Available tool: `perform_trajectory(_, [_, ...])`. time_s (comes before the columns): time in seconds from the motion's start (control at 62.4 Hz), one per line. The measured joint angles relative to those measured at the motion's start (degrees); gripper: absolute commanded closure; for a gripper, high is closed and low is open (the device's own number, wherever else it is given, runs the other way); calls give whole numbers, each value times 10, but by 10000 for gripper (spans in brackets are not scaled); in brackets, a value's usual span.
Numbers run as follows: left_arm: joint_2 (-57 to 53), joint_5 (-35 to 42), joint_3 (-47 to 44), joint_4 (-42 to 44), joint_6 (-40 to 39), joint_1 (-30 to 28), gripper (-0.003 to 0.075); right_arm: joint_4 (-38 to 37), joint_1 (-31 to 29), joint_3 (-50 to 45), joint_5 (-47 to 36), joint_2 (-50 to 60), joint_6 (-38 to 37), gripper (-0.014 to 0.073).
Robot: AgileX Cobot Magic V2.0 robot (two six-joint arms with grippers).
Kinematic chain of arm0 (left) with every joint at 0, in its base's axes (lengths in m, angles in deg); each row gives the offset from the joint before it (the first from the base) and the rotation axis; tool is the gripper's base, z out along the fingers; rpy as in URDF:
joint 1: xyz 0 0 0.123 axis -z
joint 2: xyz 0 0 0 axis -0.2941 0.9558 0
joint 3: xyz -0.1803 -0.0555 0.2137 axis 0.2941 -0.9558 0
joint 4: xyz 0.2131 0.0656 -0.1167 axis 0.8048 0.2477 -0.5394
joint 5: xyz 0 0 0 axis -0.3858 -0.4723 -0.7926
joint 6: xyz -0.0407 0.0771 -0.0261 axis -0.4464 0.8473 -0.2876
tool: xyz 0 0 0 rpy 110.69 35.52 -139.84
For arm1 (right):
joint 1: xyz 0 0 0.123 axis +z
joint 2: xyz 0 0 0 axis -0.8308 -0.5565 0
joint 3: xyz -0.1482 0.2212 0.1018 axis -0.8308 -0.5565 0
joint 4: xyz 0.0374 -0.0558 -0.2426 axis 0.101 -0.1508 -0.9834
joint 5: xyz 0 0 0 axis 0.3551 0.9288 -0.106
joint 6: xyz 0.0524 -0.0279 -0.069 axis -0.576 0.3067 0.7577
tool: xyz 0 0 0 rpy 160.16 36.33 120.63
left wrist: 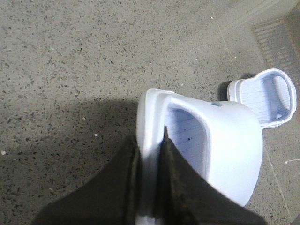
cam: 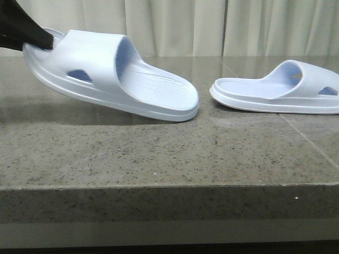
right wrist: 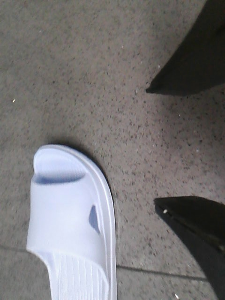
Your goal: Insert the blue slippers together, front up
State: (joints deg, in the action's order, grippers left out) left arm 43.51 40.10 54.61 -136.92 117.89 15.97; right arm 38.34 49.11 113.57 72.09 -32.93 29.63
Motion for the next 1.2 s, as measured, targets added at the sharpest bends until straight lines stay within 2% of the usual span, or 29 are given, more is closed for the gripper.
perform_trajectory(0.144, [0, 0, 0, 5, 0, 0, 741, 25, -59, 63, 31, -113, 17, 105])
perform_trajectory(0.256, [0, 0, 0, 10, 0, 0, 741, 94, -100, 107, 54, -194, 92, 105])
perform_trajectory(0.529, [0, 0, 0, 14, 0, 0, 741, 426, -233, 161, 111, -340, 387, 105])
perform_trajectory(0.625, [0, 0, 0, 16, 0, 0, 741, 497, -243, 164, 116, -375, 452, 107])
perform_trajectory(0.849, [0, 0, 0, 16, 0, 0, 741, 569, -245, 164, 116, -452, 527, 115])
perform_trajectory(1.009, [0, 0, 0, 16, 0, 0, 741, 611, -245, 165, 117, -495, 565, 188])
perform_trajectory(1.202, [0, 0, 0, 16, 0, 0, 741, 633, -220, 175, 116, -526, 583, 191])
